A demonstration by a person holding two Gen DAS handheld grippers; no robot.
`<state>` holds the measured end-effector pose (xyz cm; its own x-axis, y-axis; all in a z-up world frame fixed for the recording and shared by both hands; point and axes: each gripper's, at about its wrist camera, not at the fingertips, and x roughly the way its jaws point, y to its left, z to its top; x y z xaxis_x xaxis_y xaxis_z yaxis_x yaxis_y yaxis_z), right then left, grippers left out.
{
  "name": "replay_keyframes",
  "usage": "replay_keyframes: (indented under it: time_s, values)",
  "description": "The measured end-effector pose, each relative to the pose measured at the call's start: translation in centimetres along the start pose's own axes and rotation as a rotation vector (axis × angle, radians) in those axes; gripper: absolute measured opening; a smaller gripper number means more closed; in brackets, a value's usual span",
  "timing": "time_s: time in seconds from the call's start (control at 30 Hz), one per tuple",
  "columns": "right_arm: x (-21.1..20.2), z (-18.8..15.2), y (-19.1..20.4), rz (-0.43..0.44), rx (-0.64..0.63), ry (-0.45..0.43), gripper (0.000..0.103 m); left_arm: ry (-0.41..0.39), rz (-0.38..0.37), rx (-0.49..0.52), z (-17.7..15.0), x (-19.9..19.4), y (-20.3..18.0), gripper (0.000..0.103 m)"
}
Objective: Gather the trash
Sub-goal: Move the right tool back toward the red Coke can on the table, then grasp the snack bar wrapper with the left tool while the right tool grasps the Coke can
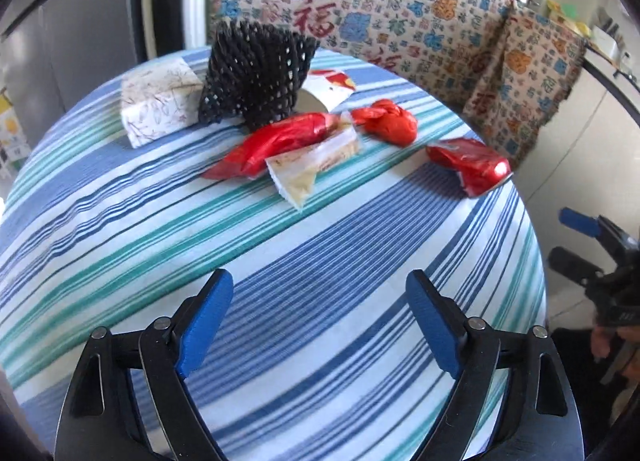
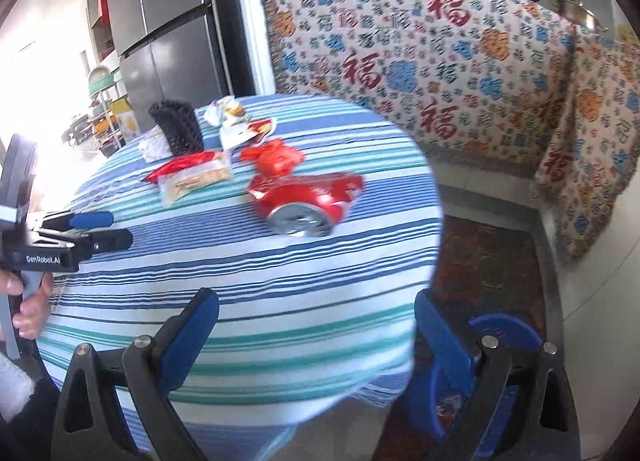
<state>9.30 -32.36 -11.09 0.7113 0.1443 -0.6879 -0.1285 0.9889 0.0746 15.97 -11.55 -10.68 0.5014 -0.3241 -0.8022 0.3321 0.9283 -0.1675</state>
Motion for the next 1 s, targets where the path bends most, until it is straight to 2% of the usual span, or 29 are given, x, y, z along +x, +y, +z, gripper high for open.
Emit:
replay_keyframes:
  time_s: [0.1,0.3,0.4,0.5,0.57,0.73,0.77,0.83,0.9,0.93,0.97,1.0]
  values:
    - [1.9,0.0,1.6,-0.019,-0.051,0.034,0.1,0.024,-0.027,0.051,0.3,1.2,0.4,0.09]
    - [4.7,0.2,1.6,-0.024,-0.009,0.107,0.1,0.02,0.006,0.107,1.6,3.0,1.2,0.099]
    - [5.5,0.6,1.3,-0.039,0.008,0.122,0.103,0.02,0.021,0.192,2.1,4.0,0.4,0.1]
    - [6.2,1.1,1.5,-0.068,-0.01,0.134,0.103,0.023,-0.024,0.245,3.1,4.7,-0.3,0.1]
    - [6.4,1.3,1.6,-0.076,-0.008,0.131,0.103,0.021,-0.037,0.252,3.9,5.3,-0.3,0.1]
    - [7.0,1.9,1.4,-0.083,-0.003,0.135,0.103,0.004,-0.055,0.191,6.1,6.4,0.5,0.099]
    - [7.0,1.9,1.4,-0.083,-0.003,0.135,0.103,0.001,-0.06,0.19,6.2,6.4,0.5,0.097]
    - [7.0,1.9,1.4,-0.082,-0.005,0.133,0.103,-0.011,-0.059,0.215,6.0,6.3,0.2,0.081]
    - [7.0,1.9,1.4,-0.08,-0.01,0.131,0.103,-0.021,-0.054,0.25,5.9,6.2,-0.5,0.056]
    - [7.0,1.8,1.4,-0.077,-0.011,0.13,0.103,-0.025,-0.041,0.269,5.8,6.1,-0.8,0.049]
    - [7.0,1.8,1.4,-0.075,-0.013,0.129,0.103,-0.026,-0.025,0.287,5.7,6.1,-1.3,0.034]
    - [7.0,1.8,1.4,-0.073,-0.015,0.129,0.103,-0.031,-0.011,0.304,5.5,5.9,-1.6,0.033]
